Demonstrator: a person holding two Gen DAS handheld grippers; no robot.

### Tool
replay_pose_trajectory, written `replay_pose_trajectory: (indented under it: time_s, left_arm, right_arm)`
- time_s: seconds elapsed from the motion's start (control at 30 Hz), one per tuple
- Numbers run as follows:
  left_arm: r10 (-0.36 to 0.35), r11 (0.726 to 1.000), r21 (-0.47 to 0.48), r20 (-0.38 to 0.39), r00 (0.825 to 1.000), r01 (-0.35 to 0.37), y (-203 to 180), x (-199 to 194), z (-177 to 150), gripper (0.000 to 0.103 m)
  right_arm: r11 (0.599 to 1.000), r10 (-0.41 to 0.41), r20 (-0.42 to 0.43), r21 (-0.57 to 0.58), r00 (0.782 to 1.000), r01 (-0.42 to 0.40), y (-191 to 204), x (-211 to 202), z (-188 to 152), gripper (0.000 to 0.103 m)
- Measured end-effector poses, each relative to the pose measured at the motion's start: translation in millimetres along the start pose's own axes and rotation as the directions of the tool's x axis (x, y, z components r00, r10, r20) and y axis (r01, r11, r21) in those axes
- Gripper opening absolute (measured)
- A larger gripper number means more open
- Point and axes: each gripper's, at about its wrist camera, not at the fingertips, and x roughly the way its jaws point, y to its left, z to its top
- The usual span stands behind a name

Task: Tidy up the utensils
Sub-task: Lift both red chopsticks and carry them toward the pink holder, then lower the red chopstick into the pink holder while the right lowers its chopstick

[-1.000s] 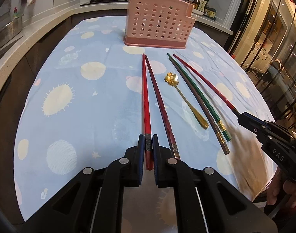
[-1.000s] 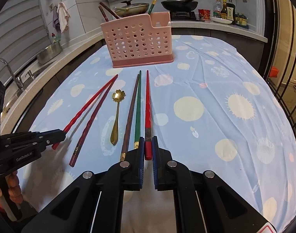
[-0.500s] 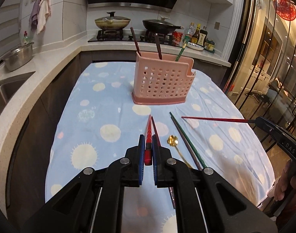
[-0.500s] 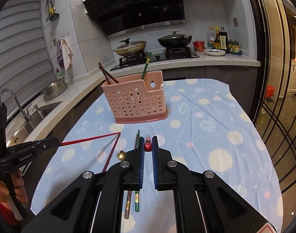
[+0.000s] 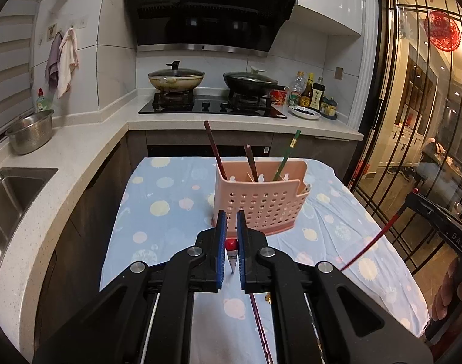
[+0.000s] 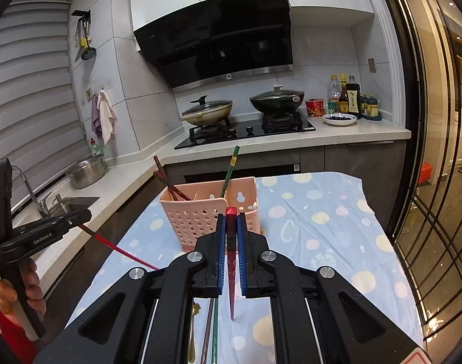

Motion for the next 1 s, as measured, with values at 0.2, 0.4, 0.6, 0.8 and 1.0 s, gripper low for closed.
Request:
replay_pose_trajectory:
  time_s: [0.2,0.4,0.6,0.8,1.0]
  left_arm:
    - [-0.004,1.000,0.006,0.051,0.999,0.004,0.2,-2.4,25.1,0.007]
    - [-0.013,1.000,0.025,0.125,0.992,0.010,-2.9,-9.3,60.0,0.007]
    - [-0.017,0.999,0.040,0.200,0.980,0.009,-6.0,-10.4,108.3,0.007]
    - [-0.014,0.999,0.047,0.272,0.962,0.002,-5.8,-4.5,160.6,0.007]
    - [-0.009,0.999,0.053,0.292,0.957,-0.007,-4.4,19.8,197.6,0.007]
  right_arm:
    - [1.000,0.029,0.042,0.009,0.999,-0.029,0.8,5.8,24.8,0.007]
    - [0.999,0.043,0.104,-0.010,0.994,-0.042,7.7,11.8,60.1,0.007]
    - [0.999,0.032,0.151,-0.014,0.988,-0.030,10.3,30.5,101.0,0.007]
    - [1.000,0.004,0.177,-0.013,0.984,-0.002,7.9,56.0,136.8,0.007]
    - [1.000,-0.012,0.166,-0.009,0.986,0.013,5.7,90.1,157.8,0.007]
